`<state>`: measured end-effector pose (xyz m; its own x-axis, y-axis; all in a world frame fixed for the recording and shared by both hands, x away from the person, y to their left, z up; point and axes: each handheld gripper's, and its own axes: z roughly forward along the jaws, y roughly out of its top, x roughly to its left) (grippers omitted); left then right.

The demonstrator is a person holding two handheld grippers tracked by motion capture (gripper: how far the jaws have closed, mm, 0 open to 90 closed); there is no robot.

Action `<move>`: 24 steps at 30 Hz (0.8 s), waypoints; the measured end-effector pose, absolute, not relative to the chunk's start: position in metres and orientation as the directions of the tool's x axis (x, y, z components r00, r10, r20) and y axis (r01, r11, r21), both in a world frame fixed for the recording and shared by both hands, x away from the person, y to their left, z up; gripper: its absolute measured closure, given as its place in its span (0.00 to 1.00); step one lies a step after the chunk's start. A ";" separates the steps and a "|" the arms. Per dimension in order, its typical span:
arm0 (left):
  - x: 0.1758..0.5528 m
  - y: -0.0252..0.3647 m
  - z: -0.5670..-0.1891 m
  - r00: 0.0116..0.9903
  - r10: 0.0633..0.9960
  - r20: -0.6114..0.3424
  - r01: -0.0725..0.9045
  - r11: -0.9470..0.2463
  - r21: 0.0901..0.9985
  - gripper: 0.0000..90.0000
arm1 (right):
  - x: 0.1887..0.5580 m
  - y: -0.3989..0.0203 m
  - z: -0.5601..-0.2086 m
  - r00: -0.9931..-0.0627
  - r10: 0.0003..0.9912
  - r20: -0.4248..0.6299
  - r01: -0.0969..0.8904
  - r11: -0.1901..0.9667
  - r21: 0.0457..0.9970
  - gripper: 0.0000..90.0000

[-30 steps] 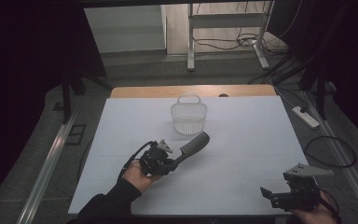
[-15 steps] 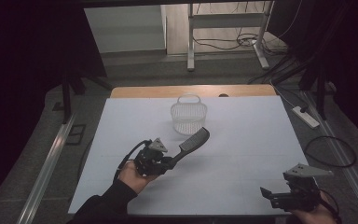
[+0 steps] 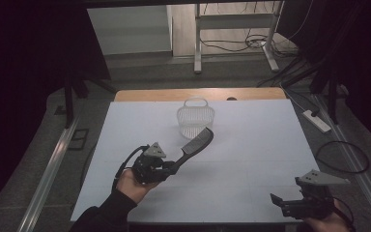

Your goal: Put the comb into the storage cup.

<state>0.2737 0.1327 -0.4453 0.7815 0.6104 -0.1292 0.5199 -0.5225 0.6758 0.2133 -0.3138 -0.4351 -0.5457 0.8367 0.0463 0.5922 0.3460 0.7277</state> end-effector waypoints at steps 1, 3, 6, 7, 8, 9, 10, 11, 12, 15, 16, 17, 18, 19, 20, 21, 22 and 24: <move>0.272 0.134 -0.444 0.779 0.614 -0.131 0.520 -0.515 0.682 0.81 | 0.213 -0.314 -0.435 -0.547 0.836 0.047 0.590 0.345 0.730 0.00; 0.270 0.136 -0.443 0.777 0.617 -0.125 0.515 -0.509 0.690 0.81 | 0.213 -0.313 -0.434 -0.558 0.828 0.048 0.579 0.348 0.738 0.00; 0.265 0.138 -0.441 0.777 0.618 -0.122 0.511 -0.505 0.696 0.81 | 0.214 -0.311 -0.432 -0.577 0.815 0.046 0.563 0.356 0.746 0.00; 0.263 0.138 -0.441 0.776 0.619 -0.122 0.511 -0.502 0.698 0.81 | 0.215 -0.310 -0.431 -0.580 0.813 0.050 0.560 0.354 0.750 0.00; 0.262 0.139 -0.441 0.776 0.619 -0.117 0.508 -0.504 0.699 0.81 | 0.215 -0.310 -0.431 -0.585 0.809 0.053 0.555 0.352 0.753 0.00; 0.261 0.139 -0.441 0.776 0.620 -0.117 0.507 -0.501 0.701 0.81 | 0.215 -0.309 -0.430 -0.589 0.806 0.053 0.550 0.352 0.757 0.00; 0.259 0.140 -0.440 0.775 0.621 -0.118 0.506 -0.499 0.703 0.81 | 0.216 -0.309 -0.429 -0.592 0.804 0.058 0.546 0.348 0.762 0.00; 0.258 0.141 -0.440 0.774 0.623 -0.116 0.505 -0.496 0.707 0.81 | 0.216 -0.309 -0.428 -0.598 0.799 0.061 0.540 0.346 0.768 0.00; 0.256 0.141 -0.439 0.772 0.625 -0.114 0.503 -0.492 0.710 0.81 | 0.217 -0.309 -0.427 -0.603 0.795 0.067 0.536 0.342 0.772 0.00; 0.253 0.144 -0.438 0.770 0.628 -0.113 0.500 -0.483 0.719 0.81 | 0.219 -0.309 -0.424 -0.619 0.781 0.089 0.528 0.329 0.783 0.00; 0.251 0.145 -0.438 0.769 0.630 -0.113 0.500 -0.482 0.720 0.81 | 0.219 -0.308 -0.423 -0.623 0.776 0.095 0.524 0.324 0.788 0.00; 0.250 0.146 -0.438 0.769 0.630 -0.109 0.498 -0.483 0.720 0.81 | 0.220 -0.308 -0.421 -0.631 0.769 0.103 0.521 0.321 0.791 0.00; 0.249 0.146 -0.438 0.768 0.632 -0.108 0.498 -0.481 0.721 0.81 | 0.221 -0.307 -0.420 -0.635 0.765 0.109 0.518 0.317 0.794 0.00; 0.247 0.147 -0.438 0.767 0.632 -0.107 0.497 -0.481 0.722 0.81 | 0.221 -0.306 -0.419 -0.639 0.760 0.114 0.515 0.313 0.798 0.00; 0.246 0.147 -0.438 0.765 0.635 -0.109 0.499 -0.477 0.724 0.81 | 0.222 -0.305 -0.419 -0.644 0.756 0.117 0.512 0.312 0.800 0.00; 0.244 0.148 -0.438 0.765 0.636 -0.106 0.497 -0.477 0.724 0.81 | 0.223 -0.304 -0.418 -0.646 0.754 0.117 0.510 0.312 0.802 0.00; 0.243 0.148 -0.438 0.764 0.637 -0.106 0.497 -0.476 0.726 0.81 | 0.223 -0.303 -0.418 -0.647 0.754 0.115 0.508 0.313 0.803 0.00; 0.242 0.148 -0.439 0.761 0.640 -0.107 0.498 -0.471 0.728 0.81 | 0.224 -0.301 -0.417 -0.650 0.753 0.105 0.494 0.313 0.811 0.00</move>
<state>0.2418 0.1478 -0.4390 0.7612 0.6397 -0.1066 0.4977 -0.4709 0.7283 0.2238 -0.3005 -0.4170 -0.6496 0.7530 0.1051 0.4943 0.3132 0.8109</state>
